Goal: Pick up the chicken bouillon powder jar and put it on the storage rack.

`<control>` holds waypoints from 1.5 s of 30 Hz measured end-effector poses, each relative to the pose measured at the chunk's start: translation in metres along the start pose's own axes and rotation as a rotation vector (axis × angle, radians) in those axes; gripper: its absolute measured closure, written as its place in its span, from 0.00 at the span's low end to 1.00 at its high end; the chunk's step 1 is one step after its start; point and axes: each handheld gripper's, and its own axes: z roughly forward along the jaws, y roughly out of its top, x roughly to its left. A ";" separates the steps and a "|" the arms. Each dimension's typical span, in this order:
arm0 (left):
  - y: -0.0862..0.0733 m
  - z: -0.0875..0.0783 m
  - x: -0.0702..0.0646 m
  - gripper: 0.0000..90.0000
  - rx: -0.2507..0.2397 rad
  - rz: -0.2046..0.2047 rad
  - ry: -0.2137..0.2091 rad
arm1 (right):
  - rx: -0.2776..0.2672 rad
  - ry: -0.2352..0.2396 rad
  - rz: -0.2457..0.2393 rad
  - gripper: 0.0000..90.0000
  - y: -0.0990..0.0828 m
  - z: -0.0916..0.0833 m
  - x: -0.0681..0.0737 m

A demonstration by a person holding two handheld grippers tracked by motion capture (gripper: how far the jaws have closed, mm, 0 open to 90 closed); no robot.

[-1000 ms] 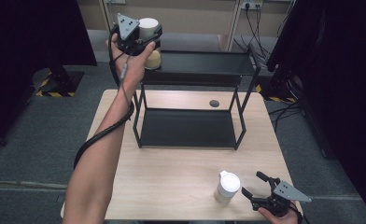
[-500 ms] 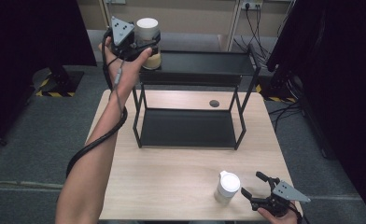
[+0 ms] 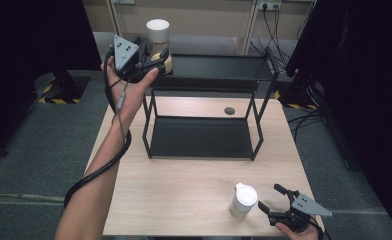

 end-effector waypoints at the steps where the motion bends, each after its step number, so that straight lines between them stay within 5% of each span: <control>1: -0.002 -0.002 0.000 0.15 0.001 0.000 -0.003 | -0.001 -0.001 0.000 0.11 0.000 0.000 0.000; 12: -0.022 -0.025 -0.007 0.15 -0.001 0.020 -0.041 | 0.004 -0.002 -0.002 0.11 0.001 0.000 0.001; 45: -0.086 -0.072 -0.020 0.15 0.024 -0.017 -0.098 | 0.007 -0.003 -0.007 0.11 0.001 0.001 0.002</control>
